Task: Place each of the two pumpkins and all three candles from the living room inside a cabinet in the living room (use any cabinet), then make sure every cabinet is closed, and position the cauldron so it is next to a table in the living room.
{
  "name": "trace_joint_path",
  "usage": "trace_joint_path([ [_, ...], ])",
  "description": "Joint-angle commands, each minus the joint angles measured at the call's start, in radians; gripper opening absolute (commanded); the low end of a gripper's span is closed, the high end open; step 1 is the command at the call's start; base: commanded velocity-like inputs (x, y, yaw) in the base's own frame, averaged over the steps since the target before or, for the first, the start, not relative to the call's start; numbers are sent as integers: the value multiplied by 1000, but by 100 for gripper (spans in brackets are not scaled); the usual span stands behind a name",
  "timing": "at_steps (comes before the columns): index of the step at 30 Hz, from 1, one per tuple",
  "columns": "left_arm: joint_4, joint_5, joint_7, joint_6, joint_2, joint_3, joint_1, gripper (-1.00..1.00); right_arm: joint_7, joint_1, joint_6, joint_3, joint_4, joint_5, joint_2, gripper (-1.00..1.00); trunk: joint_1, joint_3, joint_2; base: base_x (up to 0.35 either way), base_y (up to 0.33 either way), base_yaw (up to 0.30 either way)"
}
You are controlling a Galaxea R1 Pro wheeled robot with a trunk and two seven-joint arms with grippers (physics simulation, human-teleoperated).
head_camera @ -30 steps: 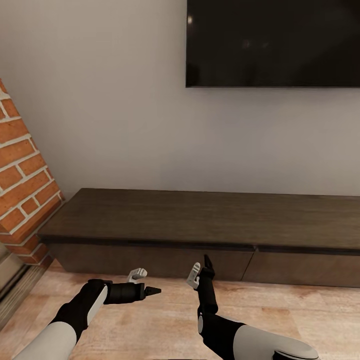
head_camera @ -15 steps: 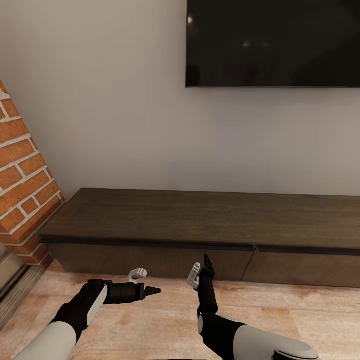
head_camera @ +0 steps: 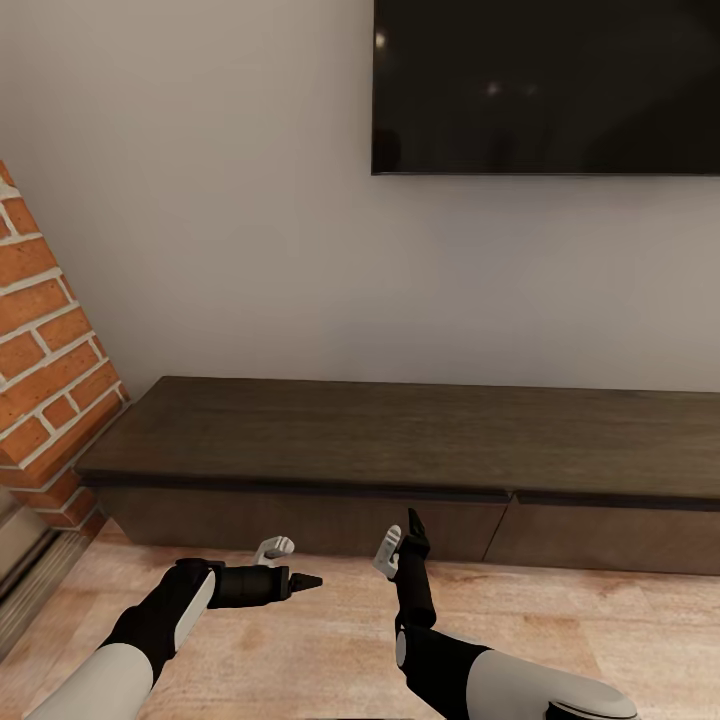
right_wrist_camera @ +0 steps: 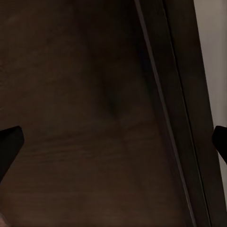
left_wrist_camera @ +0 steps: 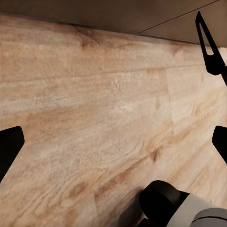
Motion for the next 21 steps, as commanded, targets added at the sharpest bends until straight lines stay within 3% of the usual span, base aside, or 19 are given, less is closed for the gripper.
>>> trace_joint_path([
  [1, -1, 10, 3, 8, 1, -5, 0, 100, -5, -1, 9, 9, -1, -7, 0, 100, 0, -1, 0, 0, 0, 0],
  [18, -1, 10, 3, 8, 1, -5, 0, 100, -6, 7, 9, 9, 9, -3, 0, 100, 0, -1, 0, 0, 0, 0],
  [21, -1, 10, 3, 7, 0, -5, 0, 100, -5, 8, 6, 9, 12, -3, -10, 100, 0, -1, 0, 0, 0, 0],
])
